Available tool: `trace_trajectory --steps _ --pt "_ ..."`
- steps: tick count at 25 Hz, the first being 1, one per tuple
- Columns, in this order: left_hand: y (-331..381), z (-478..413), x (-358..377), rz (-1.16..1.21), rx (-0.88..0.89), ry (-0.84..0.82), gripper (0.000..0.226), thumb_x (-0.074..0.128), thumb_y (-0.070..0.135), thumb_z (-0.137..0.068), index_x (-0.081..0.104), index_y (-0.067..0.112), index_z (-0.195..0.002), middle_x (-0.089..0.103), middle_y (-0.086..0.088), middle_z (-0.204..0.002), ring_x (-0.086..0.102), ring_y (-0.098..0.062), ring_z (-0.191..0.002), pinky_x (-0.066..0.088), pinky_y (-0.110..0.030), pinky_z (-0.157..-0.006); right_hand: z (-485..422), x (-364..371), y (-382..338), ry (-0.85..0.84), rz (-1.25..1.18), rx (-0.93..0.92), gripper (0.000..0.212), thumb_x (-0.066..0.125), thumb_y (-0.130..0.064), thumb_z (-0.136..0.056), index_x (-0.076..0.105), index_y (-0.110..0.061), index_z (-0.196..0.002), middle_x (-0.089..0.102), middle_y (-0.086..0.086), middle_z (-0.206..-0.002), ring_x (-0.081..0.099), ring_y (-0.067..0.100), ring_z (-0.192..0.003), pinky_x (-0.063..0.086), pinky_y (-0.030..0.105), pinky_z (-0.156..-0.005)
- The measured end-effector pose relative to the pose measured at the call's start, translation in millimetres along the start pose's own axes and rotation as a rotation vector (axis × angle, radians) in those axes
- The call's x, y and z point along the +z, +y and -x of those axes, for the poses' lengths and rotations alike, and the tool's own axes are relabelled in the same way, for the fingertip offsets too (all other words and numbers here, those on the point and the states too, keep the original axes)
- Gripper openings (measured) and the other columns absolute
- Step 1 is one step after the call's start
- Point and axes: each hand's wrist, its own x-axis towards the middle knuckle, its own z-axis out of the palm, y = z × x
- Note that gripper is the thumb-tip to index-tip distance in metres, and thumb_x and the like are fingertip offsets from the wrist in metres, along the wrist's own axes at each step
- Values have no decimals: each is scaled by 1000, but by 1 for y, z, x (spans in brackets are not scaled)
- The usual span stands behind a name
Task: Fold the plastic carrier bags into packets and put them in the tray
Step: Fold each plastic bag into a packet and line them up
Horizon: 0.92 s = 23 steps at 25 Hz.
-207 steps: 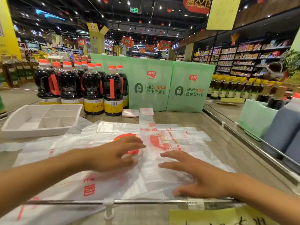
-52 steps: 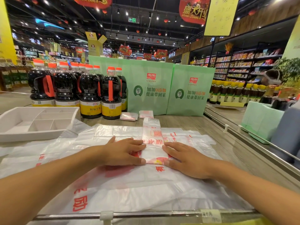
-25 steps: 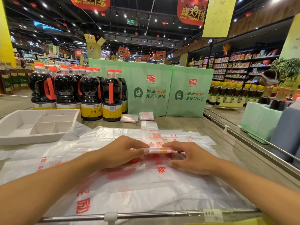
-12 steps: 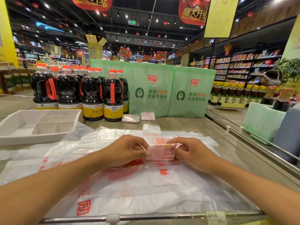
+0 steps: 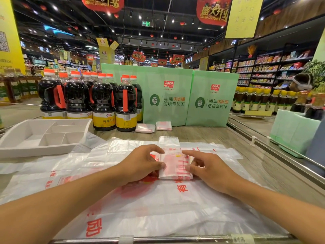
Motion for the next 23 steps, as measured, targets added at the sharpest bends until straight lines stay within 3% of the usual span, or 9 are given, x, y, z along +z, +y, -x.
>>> trace_trajectory --steps 3,6,9,11,13,16,19,21,23 --pt "-4 1 3 -175 130 53 25 68 31 -96 62 35 -119 67 8 -67 58 -3 -57 47 -21 -60 1 2 0 -61 127 -56 48 65 -39 -98 54 -36 -145 62 -15 -96 57 3 -96 44 18 -89" --pt "-10 1 1 -440 211 10 28 59 46 -99 65 37 -125 62 12 -99 56 -8 -93 49 -34 -88 -2 6 2 -118 280 -80 50 58 -46 -100 50 -35 -148 52 -12 -103 48 9 -101 42 32 -97" --pt "-14 0 -3 -669 181 -117 47 44 60 -101 49 43 -144 39 12 -148 33 -14 -136 28 -44 -115 -3 6 3 -184 366 -39 58 46 -62 -98 47 -37 -150 45 -14 -112 42 11 -107 40 35 -101" --pt "-14 0 -7 -768 111 -254 56 30 65 -102 29 48 -155 15 16 -166 6 -15 -154 2 -54 -123 -2 2 3 -254 440 -7 86 21 -88 -82 43 -42 -151 40 -16 -128 36 9 -118 35 36 -108" --pt "-14 -1 -10 -800 38 -378 63 22 70 -100 10 50 -159 -3 19 -169 -14 -16 -156 -14 -61 -120 -3 -2 3 -310 502 3 111 0 -100 -63 36 -47 -153 31 -17 -150 26 11 -137 26 38 -117" --pt "-14 -4 -14 -833 9 -471 69 18 74 -96 -3 52 -158 -16 20 -167 -27 -17 -152 -21 -61 -117 -4 -5 -2 -388 516 17 102 5 -92 -68 27 -47 -157 12 -17 -167 3 12 -155 10 41 -126" --pt "-13 -6 -16 -864 38 -501 70 20 73 -98 -5 49 -159 -25 17 -165 -32 -19 -150 -21 -61 -117 -6 -8 -7 -445 556 7 107 2 -97 -68 23 -45 -158 7 -14 -169 -5 16 -157 7 50 -126" --pt "-17 -8 -17 -830 95 -503 71 24 70 -100 -2 44 -161 -24 18 -165 -31 -16 -150 -20 -59 -118 -15 -13 -11 -487 621 2 93 14 -91 -80 29 -42 -158 6 -10 -170 -6 21 -157 6 52 -126" --pt "-19 -8 -19 -741 129 -493 72 31 68 -101 3 40 -162 -14 22 -167 -24 -9 -152 -19 -57 -120 -23 -17 -19 -499 676 -45 67 36 -71 -97 40 -36 -155 11 -7 -170 0 22 -157 7 44 -126"
